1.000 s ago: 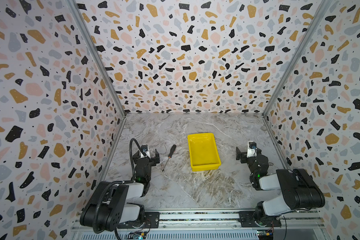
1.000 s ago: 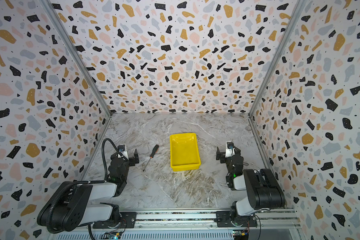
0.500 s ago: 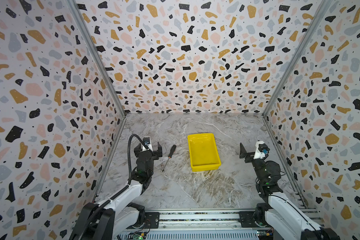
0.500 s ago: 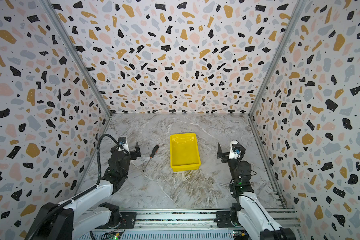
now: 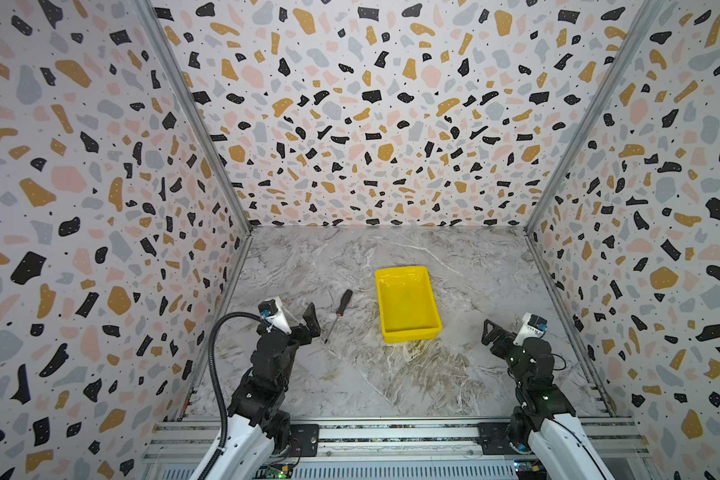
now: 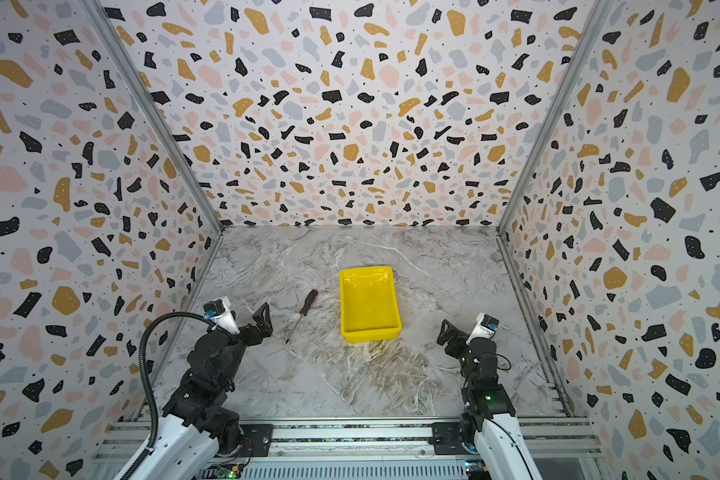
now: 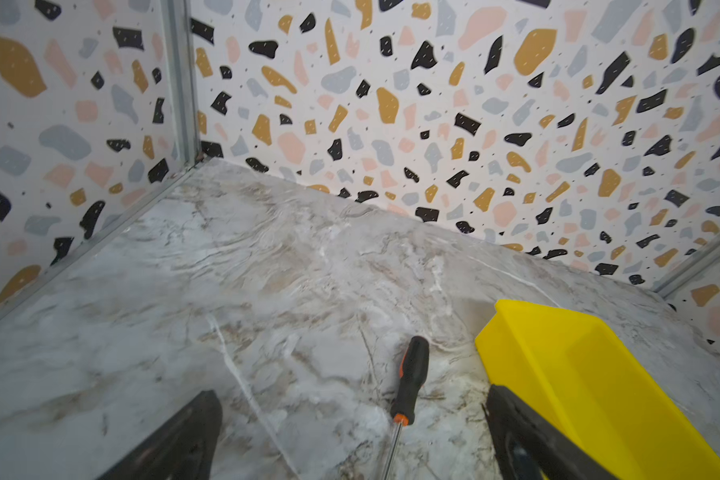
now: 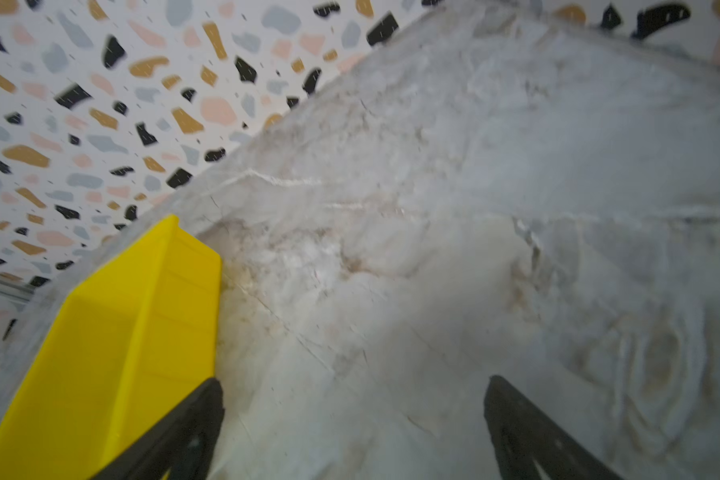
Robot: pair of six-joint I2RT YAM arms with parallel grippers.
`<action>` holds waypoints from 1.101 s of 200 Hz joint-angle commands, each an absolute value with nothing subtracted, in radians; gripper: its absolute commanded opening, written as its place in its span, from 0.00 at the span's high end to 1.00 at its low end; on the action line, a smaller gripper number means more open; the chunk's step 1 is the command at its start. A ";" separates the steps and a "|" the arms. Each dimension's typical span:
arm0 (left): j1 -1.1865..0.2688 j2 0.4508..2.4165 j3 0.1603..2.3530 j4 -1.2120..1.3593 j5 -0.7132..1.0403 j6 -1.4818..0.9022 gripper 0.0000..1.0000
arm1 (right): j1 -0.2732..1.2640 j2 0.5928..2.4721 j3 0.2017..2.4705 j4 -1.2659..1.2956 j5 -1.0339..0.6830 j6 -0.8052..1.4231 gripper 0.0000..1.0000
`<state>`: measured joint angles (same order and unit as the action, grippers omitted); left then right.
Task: Put the screwdriver in the bin
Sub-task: 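Lower the left gripper toward the screwdriver handle while the right arm shifts slightly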
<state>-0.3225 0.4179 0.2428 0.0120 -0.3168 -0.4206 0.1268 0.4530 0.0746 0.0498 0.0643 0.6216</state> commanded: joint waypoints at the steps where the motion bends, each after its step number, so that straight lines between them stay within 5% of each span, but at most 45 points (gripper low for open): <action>1: -0.322 0.402 0.229 -0.036 -0.387 -0.499 0.00 | 0.172 0.492 0.110 0.077 0.113 0.659 0.01; 61: -0.321 0.536 0.253 -0.020 -0.405 -0.519 0.00 | 0.510 0.664 0.175 0.129 0.372 0.599 0.01; 128: -0.320 0.514 0.242 -0.199 -0.717 -0.852 0.00 | 0.705 0.853 0.334 -0.054 0.566 0.665 0.01; 159: -0.320 0.530 0.251 0.044 -0.378 -0.831 0.00 | 0.721 0.868 0.357 -0.172 0.561 0.687 0.01; 220: -0.337 0.977 0.453 0.112 -0.237 -0.659 0.11 | 0.781 0.781 0.284 -0.077 0.563 0.644 0.01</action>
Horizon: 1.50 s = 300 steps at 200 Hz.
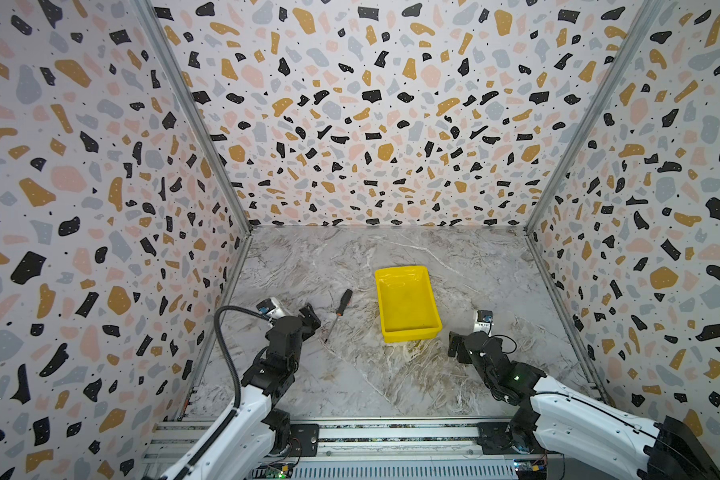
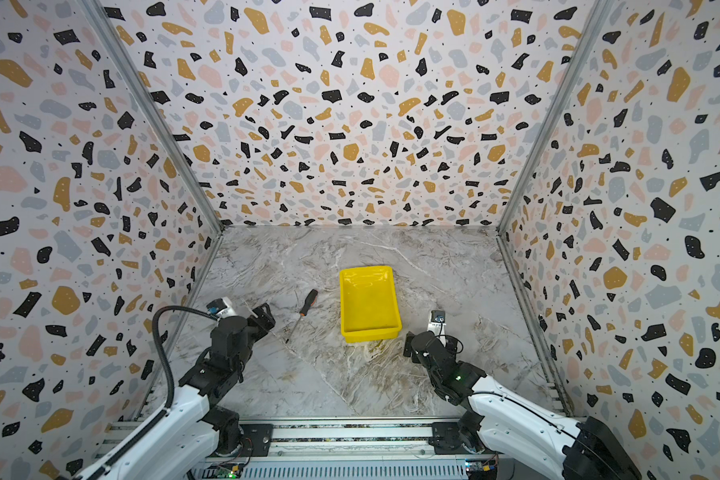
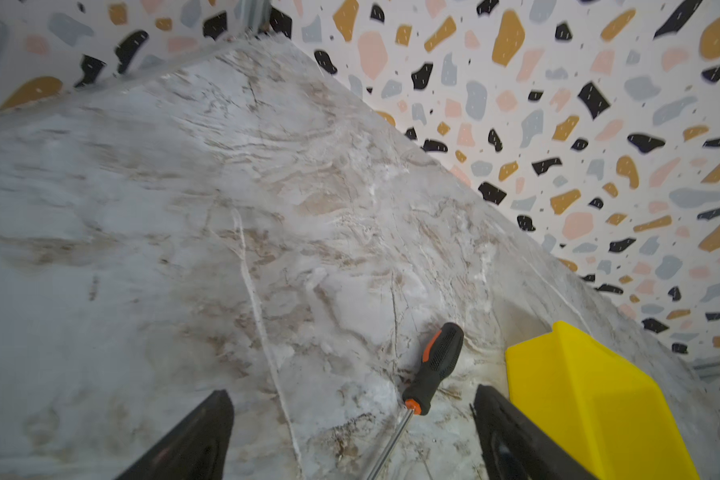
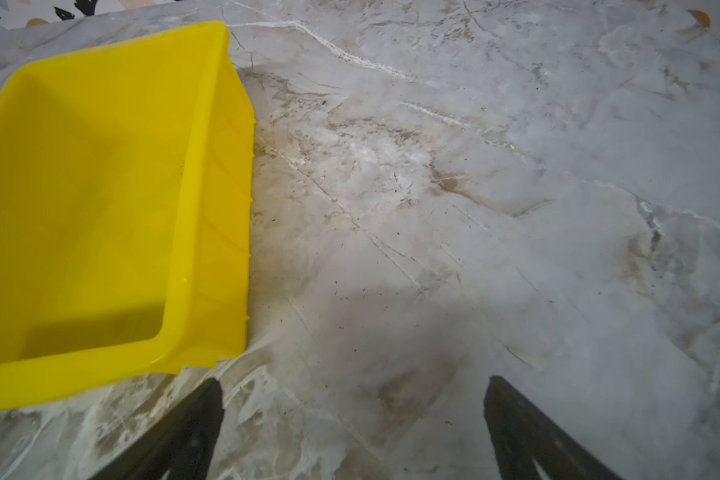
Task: Put the screwdriver in the bin
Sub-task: 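Lower the left gripper toward the screwdriver handle while the right arm shifts slightly, then close the left gripper on the black-and-orange screwdriver handle and lift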
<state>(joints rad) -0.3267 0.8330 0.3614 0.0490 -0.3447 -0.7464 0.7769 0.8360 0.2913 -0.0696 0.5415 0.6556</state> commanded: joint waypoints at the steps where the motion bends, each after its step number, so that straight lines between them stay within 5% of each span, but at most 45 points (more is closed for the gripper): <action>1: -0.337 0.989 0.459 0.111 -0.233 -0.657 0.12 | 0.781 0.778 0.283 -0.077 0.563 0.644 0.01; 101: -0.411 1.556 0.728 0.015 -0.055 -0.504 0.39 | 0.782 0.580 0.215 -0.083 0.574 0.646 0.01; 204: -0.422 1.668 0.861 -0.053 -0.240 -0.390 0.40 | 0.782 0.564 0.213 -0.083 0.574 0.644 0.01; 268: -0.490 1.800 0.859 0.040 -0.142 -0.445 0.46 | 0.782 0.557 0.210 -0.085 0.583 0.645 0.05; 300: -0.500 1.847 0.856 0.033 -0.166 -0.450 0.62 | 0.782 0.549 0.206 -0.083 0.588 0.643 0.08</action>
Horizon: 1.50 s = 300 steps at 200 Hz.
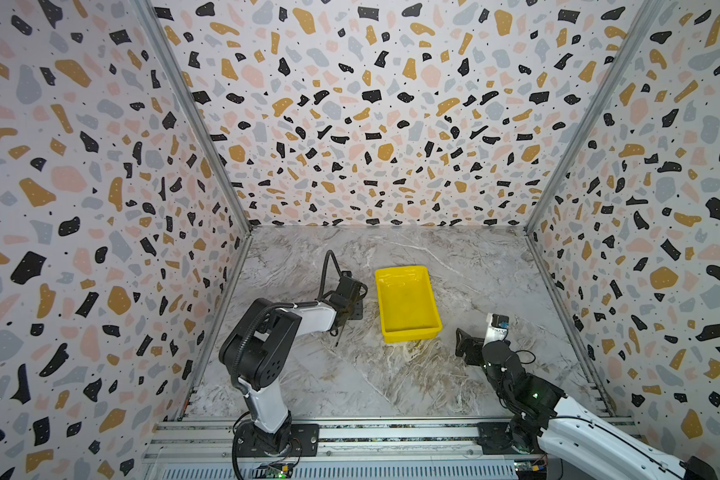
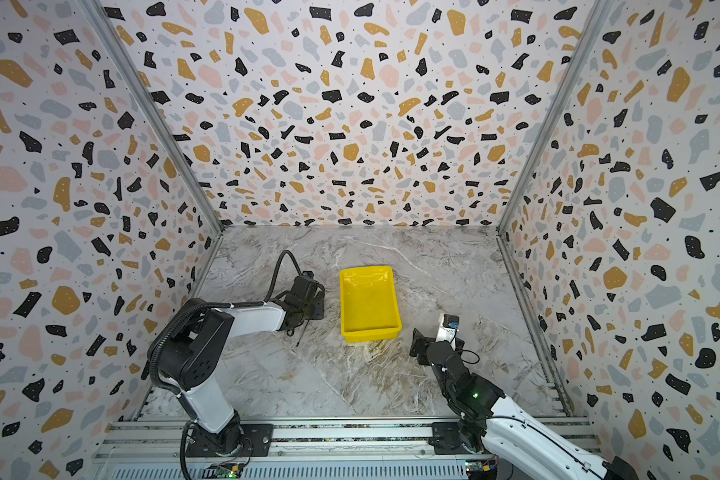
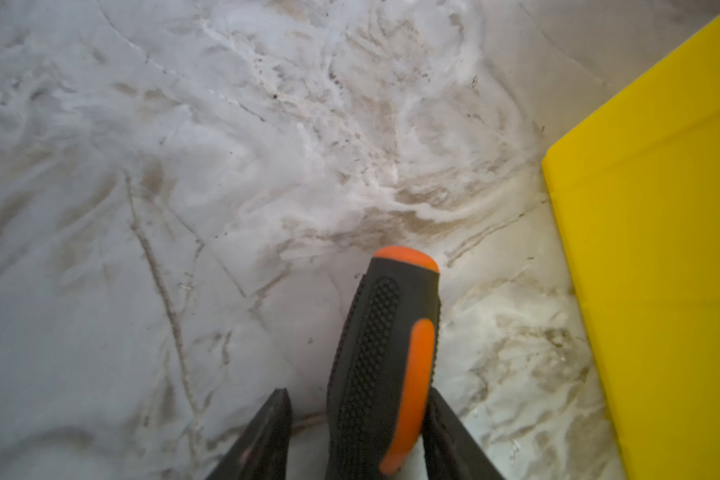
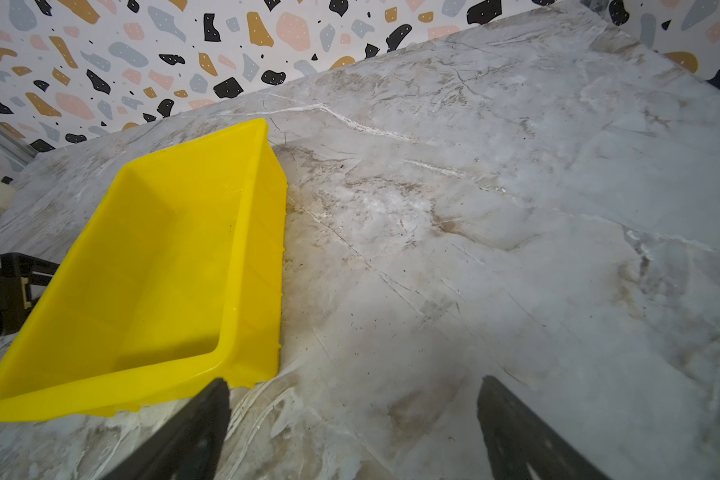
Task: Put the screwdriver in the bin
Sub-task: 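Close the left gripper on the black-and-orange screwdriver handle and lift, then carry the screwdriver with the left gripper over the yellow bin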
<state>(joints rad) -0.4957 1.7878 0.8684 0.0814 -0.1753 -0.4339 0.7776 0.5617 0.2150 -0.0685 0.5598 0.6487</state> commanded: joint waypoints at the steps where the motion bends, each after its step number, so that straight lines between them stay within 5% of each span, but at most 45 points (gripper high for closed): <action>1: -0.500 1.848 0.854 0.034 -0.167 -0.450 0.63 | 0.782 0.548 0.206 -0.084 0.588 0.643 0.08; 60: -0.501 1.774 0.848 -0.031 -0.156 -0.528 0.88 | 0.783 0.544 0.203 -0.079 0.589 0.642 0.09; 147: -0.577 1.348 0.856 0.010 -0.130 -0.836 0.84 | 0.782 0.546 0.204 -0.080 0.595 0.646 0.09; 202: -0.696 1.528 0.931 0.296 -0.069 -1.110 0.86 | 0.782 0.475 0.193 -0.119 0.618 0.665 0.09; 300: -0.775 1.896 1.112 0.358 -0.113 -1.116 0.89 | 0.782 0.385 0.171 -0.141 0.641 0.675 0.08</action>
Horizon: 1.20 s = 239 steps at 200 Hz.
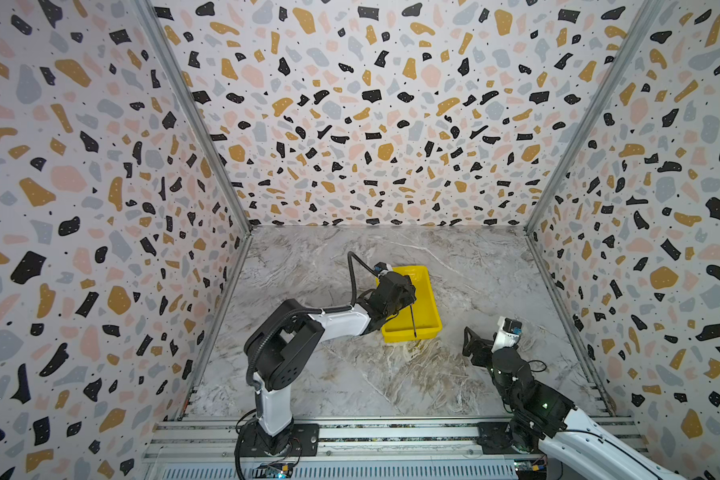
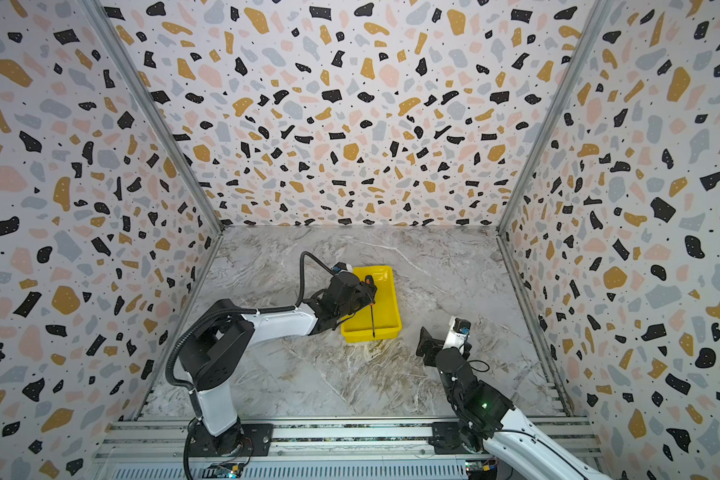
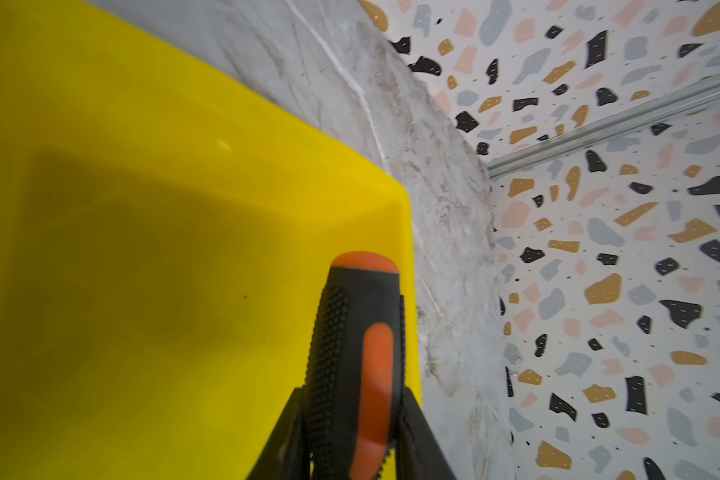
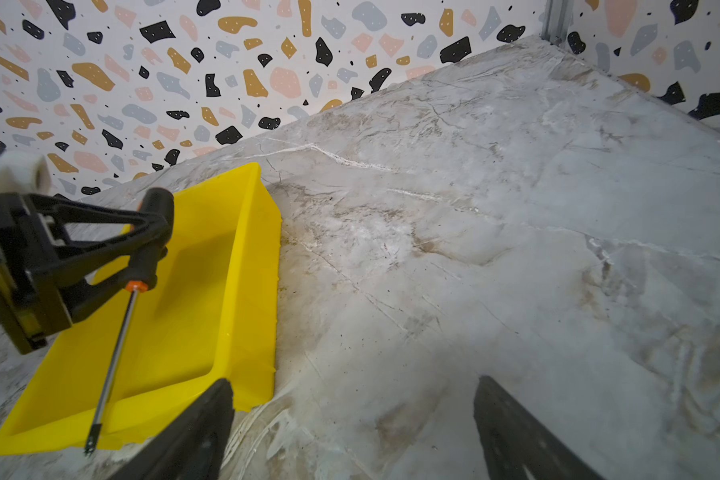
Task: Put the screwdriver in the bin
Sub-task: 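Carry the screwdriver with the left gripper over the yellow bin, then lower the screwdriver into the bin and open the left gripper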
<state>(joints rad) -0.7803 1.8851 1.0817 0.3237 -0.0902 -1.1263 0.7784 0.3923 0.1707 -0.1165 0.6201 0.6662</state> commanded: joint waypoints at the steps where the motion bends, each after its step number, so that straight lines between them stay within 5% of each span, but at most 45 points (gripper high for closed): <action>1: -0.775 1.897 1.113 0.357 -0.113 -1.116 0.88 | 0.781 0.385 0.171 -0.140 0.641 0.675 0.08; 167: -0.718 2.019 1.286 0.198 -0.110 -1.030 0.83 | 0.781 0.395 0.171 -0.133 0.638 0.673 0.08; 195: -0.718 1.998 1.281 0.180 -0.104 -1.027 0.43 | 0.781 0.397 0.169 -0.129 0.639 0.672 0.08; 225: -0.718 1.940 1.345 0.050 -0.129 -0.970 0.23 | 0.782 0.403 0.170 -0.127 0.638 0.671 0.08; 239: -0.714 1.892 1.364 0.002 -0.136 -0.935 0.05 | 0.781 0.406 0.170 -0.127 0.637 0.672 0.07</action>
